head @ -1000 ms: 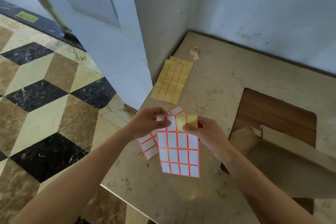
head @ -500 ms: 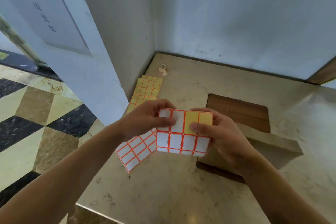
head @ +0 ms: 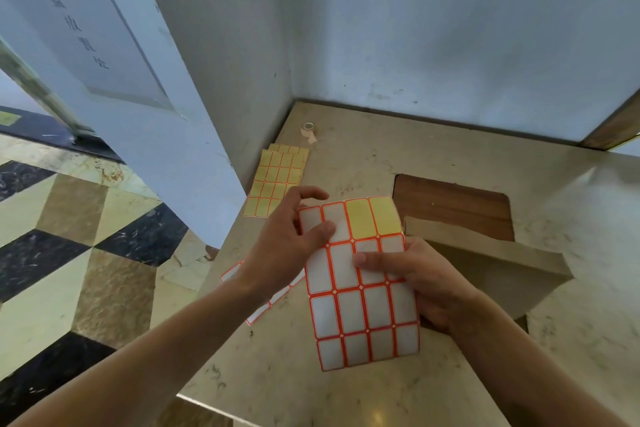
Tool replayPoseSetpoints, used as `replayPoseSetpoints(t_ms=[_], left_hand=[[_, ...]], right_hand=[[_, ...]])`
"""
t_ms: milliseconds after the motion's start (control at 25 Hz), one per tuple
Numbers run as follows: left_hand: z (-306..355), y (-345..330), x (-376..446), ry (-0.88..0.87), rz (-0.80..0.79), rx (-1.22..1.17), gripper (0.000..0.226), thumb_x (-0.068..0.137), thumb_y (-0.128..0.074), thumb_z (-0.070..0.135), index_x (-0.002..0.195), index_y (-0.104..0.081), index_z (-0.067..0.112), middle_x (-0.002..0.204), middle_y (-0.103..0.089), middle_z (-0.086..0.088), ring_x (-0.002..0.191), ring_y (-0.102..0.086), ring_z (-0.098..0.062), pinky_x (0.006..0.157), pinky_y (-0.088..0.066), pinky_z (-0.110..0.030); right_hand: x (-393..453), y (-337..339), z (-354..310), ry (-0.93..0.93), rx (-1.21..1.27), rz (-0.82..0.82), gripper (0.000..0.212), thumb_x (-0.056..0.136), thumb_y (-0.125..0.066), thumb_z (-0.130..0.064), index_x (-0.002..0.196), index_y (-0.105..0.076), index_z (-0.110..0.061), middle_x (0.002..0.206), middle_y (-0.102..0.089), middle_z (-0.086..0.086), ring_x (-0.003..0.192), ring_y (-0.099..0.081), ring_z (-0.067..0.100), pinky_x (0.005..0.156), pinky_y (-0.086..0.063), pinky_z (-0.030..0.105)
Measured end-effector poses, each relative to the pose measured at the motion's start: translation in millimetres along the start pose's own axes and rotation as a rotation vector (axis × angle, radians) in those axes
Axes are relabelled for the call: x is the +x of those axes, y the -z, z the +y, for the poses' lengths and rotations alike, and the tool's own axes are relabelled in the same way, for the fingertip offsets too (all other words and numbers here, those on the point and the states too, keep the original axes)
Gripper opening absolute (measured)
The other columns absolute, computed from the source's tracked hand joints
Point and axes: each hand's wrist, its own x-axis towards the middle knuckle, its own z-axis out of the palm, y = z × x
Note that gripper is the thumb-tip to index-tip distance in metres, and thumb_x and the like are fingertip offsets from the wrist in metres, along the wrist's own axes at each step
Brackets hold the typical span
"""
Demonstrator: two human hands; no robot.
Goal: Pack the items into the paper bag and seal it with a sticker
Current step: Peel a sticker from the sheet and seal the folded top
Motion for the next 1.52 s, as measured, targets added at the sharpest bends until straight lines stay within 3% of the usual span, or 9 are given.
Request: replayPoseSetpoints(t_ms=[120, 240, 320, 440, 600, 800, 1040, 1280, 1520], left_hand=[[-10.9, 1.2, -1.8, -0.199, 0.06, 0.271, 0.03, 0.09, -0.065, 0.028, 0.107, -0.047, 0.044, 0.121, -0.049, 0.011, 0.102, -0.058, -0.012, 0.065, -0.052, -0.011], [-20.8, 3.4, -1.3, -0.342, 0.082, 0.503, 0.019, 0.086, -0.065, 0.041, 0.105, -0.063, 0.039, 0.139, -0.038, 0.01, 0.124, -0.03, -0.005, 0.09, -0.03, -0.013], [-24.6, 4.6, -0.8, -0.431, 0.07, 0.6, 0.026, 0.083, -0.061, 0.049, 0.104, -0.067, 0.035, 0.133, -0.048, 0.009, 0.124, -0.027, -0.005, 0.095, -0.021, -0.019], [-25.1, 7.8, 0.4, -0.509, 0.042, 0.663, 0.033, 0.085, -0.056, 0.056, 0.105, -0.068, 0.033, 0.112, -0.063, 0.012, 0.111, -0.041, -0.008, 0.094, -0.027, -0.026], [-22.4, 8.0, -0.4, -0.565, -0.001, 0.673, 0.032, 0.086, -0.052, 0.056, 0.101, -0.07, 0.034, 0.1, -0.069, 0.017, 0.098, -0.053, -0.008, 0.085, -0.04, -0.039], [-19.1, 8.1, -1.3, -0.566, -0.049, 0.631, 0.024, 0.086, -0.06, 0.047, 0.098, -0.073, 0.031, 0.092, -0.072, 0.016, 0.088, -0.056, -0.006, 0.079, -0.043, -0.037], [-17.9, 6.6, -2.1, -0.559, -0.096, 0.605, 0.024, 0.087, -0.059, 0.047, 0.094, -0.074, 0.03, 0.089, -0.072, 0.016, 0.087, -0.057, -0.007, 0.08, -0.041, -0.031], [-13.7, 8.1, 2.4, -0.495, -0.121, 0.426, 0.019, 0.087, -0.063, 0.045, 0.092, -0.074, 0.03, 0.086, -0.071, 0.018, 0.086, -0.061, -0.007, 0.075, -0.052, -0.037], [-9.1, 9.8, 5.0, -0.331, -0.168, 0.199, 0.017, 0.076, -0.066, 0.047, 0.083, -0.074, 0.035, 0.083, -0.072, 0.019, 0.085, -0.066, -0.004, 0.069, -0.047, -0.012]], right_hand=[[1.9, -2.8, 3.0, 0.01, -0.037, 0.041, 0.029, 0.08, -0.074, -0.017, 0.108, -0.065, -0.015, 0.095, -0.076, 0.008, 0.085, -0.074, 0.031, 0.076, -0.06, 0.045], [1.9, -3.1, 2.8, 0.042, -0.093, 0.073, 0.025, 0.081, -0.073, -0.019, 0.105, -0.066, -0.015, 0.093, -0.076, 0.007, 0.084, -0.074, 0.03, 0.078, -0.059, 0.045], [0.3, -2.2, 1.5, 0.072, -0.125, 0.077, 0.025, 0.082, -0.073, -0.021, 0.106, -0.067, -0.015, 0.094, -0.076, 0.007, 0.084, -0.074, 0.03, 0.081, -0.059, 0.046], [-3.8, -2.1, -0.3, 0.142, -0.163, 0.073, 0.023, 0.082, -0.072, -0.019, 0.104, -0.069, -0.014, 0.094, -0.076, 0.007, 0.085, -0.074, 0.029, 0.079, -0.059, 0.045], [-7.7, -4.8, -3.0, 0.228, -0.26, 0.127, 0.014, 0.079, -0.075, -0.017, 0.093, -0.074, -0.014, 0.087, -0.077, 0.004, 0.08, -0.075, 0.024, 0.075, -0.06, 0.042], [-9.4, -6.2, -5.7, 0.322, -0.412, 0.181, 0.003, 0.08, -0.075, -0.021, 0.082, -0.074, -0.023, 0.079, -0.077, -0.006, 0.072, -0.074, 0.012, 0.061, -0.057, 0.023], [-6.1, -2.0, -4.0, 0.403, -0.567, 0.243, 0.011, 0.076, -0.078, -0.024, 0.084, -0.072, -0.021, 0.081, -0.075, -0.008, 0.07, -0.073, 0.006, 0.06, -0.055, 0.017], [-10.4, -1.7, -8.1, 0.519, -0.567, 0.216, 0.018, 0.077, -0.078, -0.017, 0.081, -0.068, -0.032, 0.077, -0.072, -0.016, 0.071, -0.072, 0.001, 0.058, -0.052, 0.012], [-11.1, -1.2, -11.1, 0.551, -0.585, 0.184, 0.023, 0.077, -0.077, -0.017, 0.082, -0.067, -0.037, 0.076, -0.072, -0.022, 0.075, -0.071, -0.001, 0.06, -0.052, 0.01]])
